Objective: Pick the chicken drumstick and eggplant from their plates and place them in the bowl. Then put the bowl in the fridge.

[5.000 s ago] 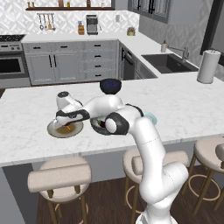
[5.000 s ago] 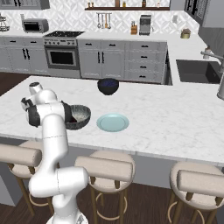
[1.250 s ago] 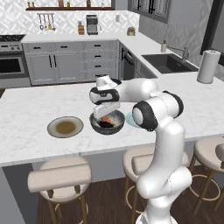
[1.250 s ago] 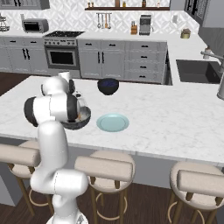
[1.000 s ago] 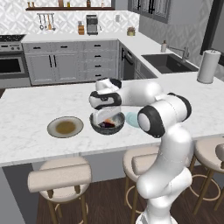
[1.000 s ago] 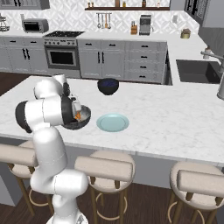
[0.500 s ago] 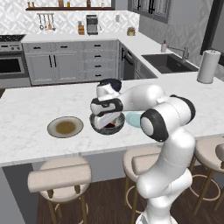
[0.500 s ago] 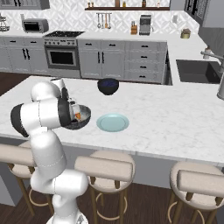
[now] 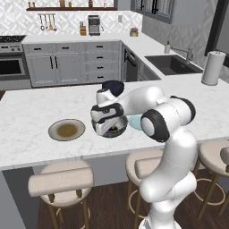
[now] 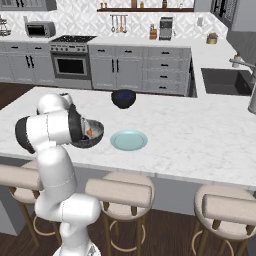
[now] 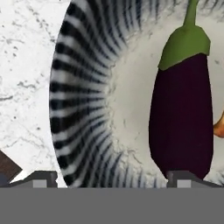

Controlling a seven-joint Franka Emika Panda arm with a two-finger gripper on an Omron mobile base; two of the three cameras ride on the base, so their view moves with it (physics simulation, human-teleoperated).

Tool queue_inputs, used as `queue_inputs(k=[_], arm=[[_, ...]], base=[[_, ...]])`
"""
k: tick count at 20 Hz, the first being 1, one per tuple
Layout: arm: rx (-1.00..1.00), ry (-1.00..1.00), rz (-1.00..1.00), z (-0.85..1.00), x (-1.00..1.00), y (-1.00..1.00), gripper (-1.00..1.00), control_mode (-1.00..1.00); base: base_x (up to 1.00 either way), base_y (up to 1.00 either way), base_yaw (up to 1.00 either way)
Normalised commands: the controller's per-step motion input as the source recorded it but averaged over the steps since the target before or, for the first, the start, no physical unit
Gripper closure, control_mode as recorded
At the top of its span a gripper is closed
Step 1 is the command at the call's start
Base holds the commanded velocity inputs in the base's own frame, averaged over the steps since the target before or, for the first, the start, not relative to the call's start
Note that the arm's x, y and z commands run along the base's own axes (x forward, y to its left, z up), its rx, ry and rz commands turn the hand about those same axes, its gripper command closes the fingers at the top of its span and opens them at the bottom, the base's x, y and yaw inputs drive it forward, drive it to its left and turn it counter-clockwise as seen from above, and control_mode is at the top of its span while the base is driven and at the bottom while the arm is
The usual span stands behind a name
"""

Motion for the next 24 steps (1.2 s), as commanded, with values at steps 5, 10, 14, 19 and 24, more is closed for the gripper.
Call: queue_inputs(k=[5,10,14,19,24], arm=[[0.0,0.0,0.11,-0.33,0.03,0.01,-1.0,-1.0],[-0.01,0.0,0.05,-0.37,0.19,0.0,1.0,-1.0],[-0.01,0.0,0.0,-0.55,0.3,0.0,1.0,-1.0],[-0.01,0.0,0.0,-0.4,0.11,0.0,1.0,-1.0],[0.01,0.0,0.08,0.21,-0.02,0.0,1.0,-1.0]], base=[[0.0,0.0,0.0],[0.0,0.0,0.0],[0.0,0.0,0.0],[0.0,0.0,0.0],[0.0,0.0,0.0]])
